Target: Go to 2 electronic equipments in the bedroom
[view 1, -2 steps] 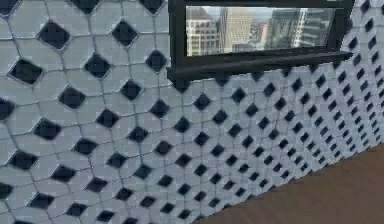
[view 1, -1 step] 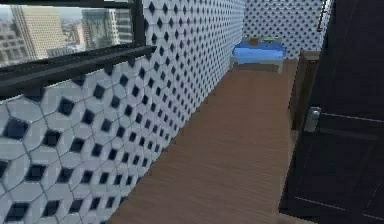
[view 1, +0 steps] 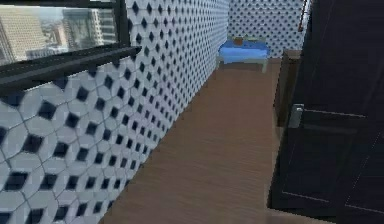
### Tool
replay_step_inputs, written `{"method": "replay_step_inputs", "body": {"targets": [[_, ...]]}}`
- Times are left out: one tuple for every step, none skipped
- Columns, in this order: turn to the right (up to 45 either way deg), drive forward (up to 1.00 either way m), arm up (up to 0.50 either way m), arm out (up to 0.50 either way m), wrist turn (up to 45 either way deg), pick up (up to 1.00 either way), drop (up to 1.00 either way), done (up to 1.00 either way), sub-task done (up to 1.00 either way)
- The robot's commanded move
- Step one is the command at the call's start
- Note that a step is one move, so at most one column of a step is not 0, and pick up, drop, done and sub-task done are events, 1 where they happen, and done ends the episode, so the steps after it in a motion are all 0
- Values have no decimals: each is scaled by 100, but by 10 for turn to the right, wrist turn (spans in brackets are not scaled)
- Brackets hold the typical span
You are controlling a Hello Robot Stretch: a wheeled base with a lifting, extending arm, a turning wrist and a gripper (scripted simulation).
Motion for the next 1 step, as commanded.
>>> {"method": "replay_step_inputs", "body": {"targets": [[0,100,0,0,0,0,0,0,0]]}}
